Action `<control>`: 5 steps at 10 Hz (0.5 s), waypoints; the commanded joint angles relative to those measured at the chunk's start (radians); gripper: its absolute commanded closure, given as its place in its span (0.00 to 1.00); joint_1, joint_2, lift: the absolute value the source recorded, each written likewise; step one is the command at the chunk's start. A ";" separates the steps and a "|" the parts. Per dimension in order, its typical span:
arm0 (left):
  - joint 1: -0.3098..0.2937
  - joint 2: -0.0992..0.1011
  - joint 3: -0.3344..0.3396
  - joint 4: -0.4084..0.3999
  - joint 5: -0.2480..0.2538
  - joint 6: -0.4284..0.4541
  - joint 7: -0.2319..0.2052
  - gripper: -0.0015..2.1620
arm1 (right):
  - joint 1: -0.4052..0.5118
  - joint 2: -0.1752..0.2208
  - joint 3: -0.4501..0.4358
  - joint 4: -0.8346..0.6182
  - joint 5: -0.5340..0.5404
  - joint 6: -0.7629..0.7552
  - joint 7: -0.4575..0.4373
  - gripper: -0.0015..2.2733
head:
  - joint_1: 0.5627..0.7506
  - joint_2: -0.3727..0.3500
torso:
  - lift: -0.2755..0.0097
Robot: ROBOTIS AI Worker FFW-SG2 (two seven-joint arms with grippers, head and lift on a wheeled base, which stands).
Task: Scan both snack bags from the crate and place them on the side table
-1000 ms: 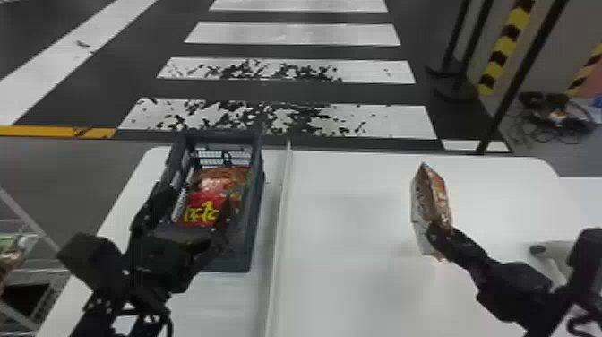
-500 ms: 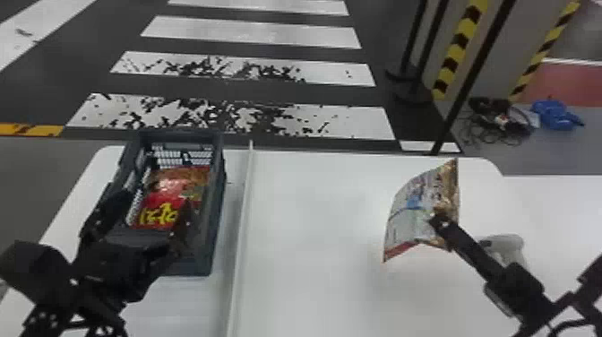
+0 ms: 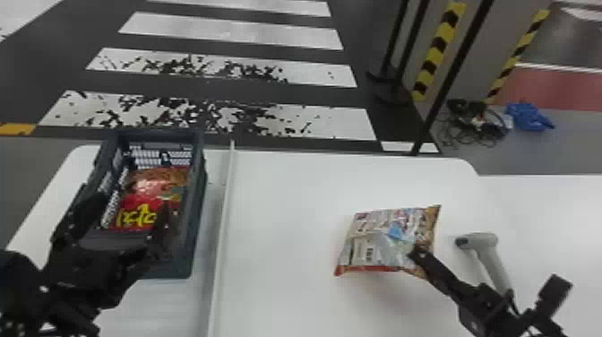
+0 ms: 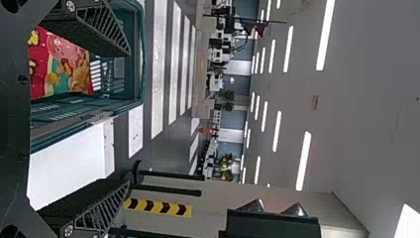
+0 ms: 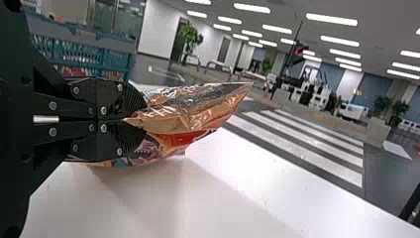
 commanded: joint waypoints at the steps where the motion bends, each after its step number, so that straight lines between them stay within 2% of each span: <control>1: 0.001 0.001 0.000 0.000 -0.001 -0.003 0.000 0.04 | 0.000 0.004 0.007 -0.001 0.070 -0.002 -0.028 0.19 | 0.70 0.31 | 0.62; 2: 0.002 0.000 0.000 0.000 -0.001 0.001 0.000 0.04 | 0.000 0.004 0.012 -0.009 0.116 -0.008 -0.053 0.00 | 0.70 0.30 | 0.62; 5: 0.004 0.000 0.002 -0.002 -0.001 -0.003 -0.001 0.04 | 0.015 0.004 0.029 -0.076 0.257 -0.107 -0.084 0.03 | 0.70 0.26 | 0.62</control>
